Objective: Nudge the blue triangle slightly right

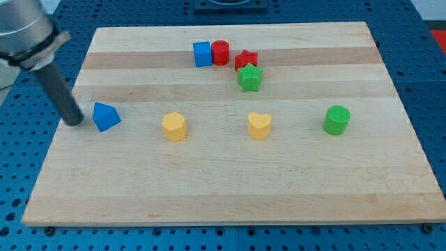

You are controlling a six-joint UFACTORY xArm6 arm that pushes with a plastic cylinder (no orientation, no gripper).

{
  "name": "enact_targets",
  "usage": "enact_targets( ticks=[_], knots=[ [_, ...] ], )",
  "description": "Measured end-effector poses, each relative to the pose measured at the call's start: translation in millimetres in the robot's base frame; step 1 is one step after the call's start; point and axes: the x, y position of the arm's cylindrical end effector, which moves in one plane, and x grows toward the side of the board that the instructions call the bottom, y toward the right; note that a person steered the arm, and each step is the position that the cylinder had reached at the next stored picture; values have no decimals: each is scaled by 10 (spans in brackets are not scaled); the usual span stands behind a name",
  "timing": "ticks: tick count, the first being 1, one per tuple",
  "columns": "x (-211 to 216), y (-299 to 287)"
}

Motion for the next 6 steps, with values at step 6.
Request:
enact_targets(
  ticks=[6],
  knots=[
    [-61, 270]
  ],
)
